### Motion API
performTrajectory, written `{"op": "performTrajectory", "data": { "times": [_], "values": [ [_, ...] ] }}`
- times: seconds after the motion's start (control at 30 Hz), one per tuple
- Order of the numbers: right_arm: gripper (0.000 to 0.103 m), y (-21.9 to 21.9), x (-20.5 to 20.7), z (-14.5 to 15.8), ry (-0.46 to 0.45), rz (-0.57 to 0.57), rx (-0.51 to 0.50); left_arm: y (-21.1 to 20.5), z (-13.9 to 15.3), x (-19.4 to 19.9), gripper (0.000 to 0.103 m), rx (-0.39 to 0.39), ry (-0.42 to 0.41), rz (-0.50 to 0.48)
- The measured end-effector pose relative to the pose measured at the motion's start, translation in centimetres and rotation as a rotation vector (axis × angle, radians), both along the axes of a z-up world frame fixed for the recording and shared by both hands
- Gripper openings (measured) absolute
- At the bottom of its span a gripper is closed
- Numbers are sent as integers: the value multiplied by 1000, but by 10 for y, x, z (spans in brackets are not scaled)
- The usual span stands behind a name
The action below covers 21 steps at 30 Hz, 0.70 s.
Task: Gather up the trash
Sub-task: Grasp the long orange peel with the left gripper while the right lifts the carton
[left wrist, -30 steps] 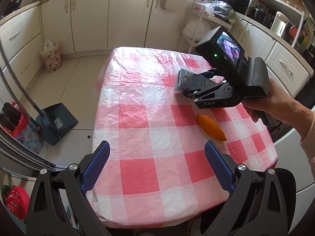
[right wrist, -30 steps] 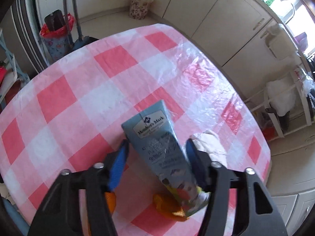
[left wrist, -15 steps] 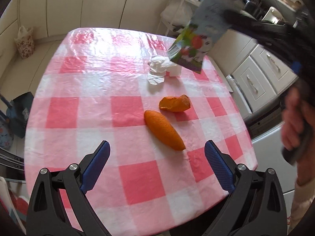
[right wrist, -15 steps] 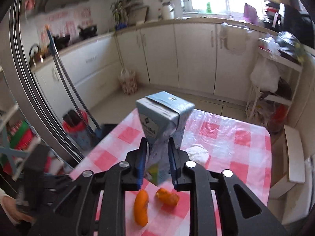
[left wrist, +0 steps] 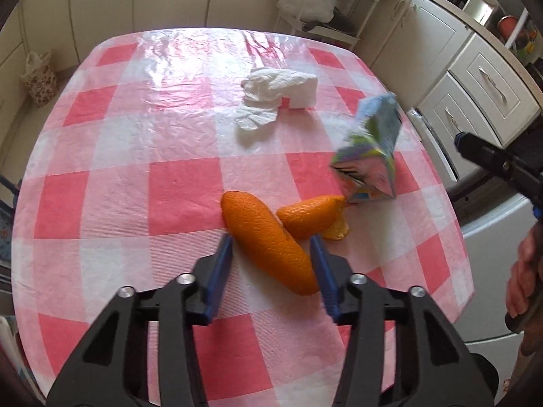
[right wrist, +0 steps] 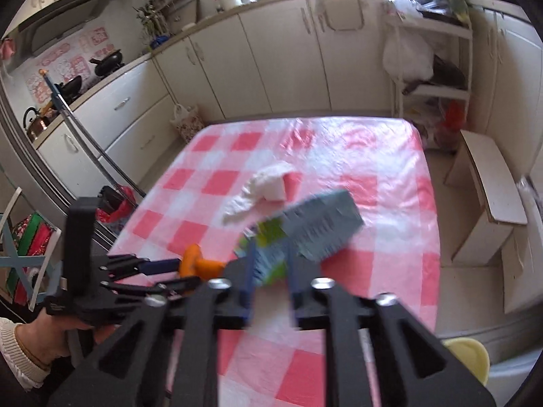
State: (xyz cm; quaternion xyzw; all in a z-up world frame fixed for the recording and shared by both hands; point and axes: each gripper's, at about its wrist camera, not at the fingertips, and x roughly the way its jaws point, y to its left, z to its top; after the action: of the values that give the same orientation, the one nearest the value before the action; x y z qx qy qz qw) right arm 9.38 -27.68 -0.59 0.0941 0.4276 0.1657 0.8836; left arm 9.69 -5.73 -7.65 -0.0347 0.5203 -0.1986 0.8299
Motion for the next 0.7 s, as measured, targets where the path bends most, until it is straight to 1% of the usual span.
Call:
{"op": "performTrajectory", "data": {
  "times": [0.07,0.17,0.27,0.4,0.5,0.53,0.57,0.6,0.63,0.7],
  "values": [
    [55,-11,3,-8,46,-17,38,-1,0,-1,30,0,-7,-13],
    [56,-17,14,-20,120,-36,137,-1,4,1,19,-11,-15,-23],
    [56,-13,26,-36,170,-71,222,2,7,0,18,-28,-12,-28],
    [56,2,51,-61,256,-128,296,5,5,-3,18,-26,-3,-43],
    [57,7,65,-74,289,-170,354,7,8,-4,18,-39,-7,-46],
    [56,6,68,-76,284,-186,378,8,9,-3,18,-43,-9,-44],
    [54,5,70,-76,278,-205,395,10,8,-2,18,-45,-5,-42],
    [42,5,73,-79,281,-221,419,10,7,-1,18,-44,-3,-38],
    [36,3,75,-81,279,-225,472,10,6,0,19,-40,-4,-33],
    [35,4,76,-77,260,-231,468,5,5,1,20,-24,-7,-42]
  ]
}}
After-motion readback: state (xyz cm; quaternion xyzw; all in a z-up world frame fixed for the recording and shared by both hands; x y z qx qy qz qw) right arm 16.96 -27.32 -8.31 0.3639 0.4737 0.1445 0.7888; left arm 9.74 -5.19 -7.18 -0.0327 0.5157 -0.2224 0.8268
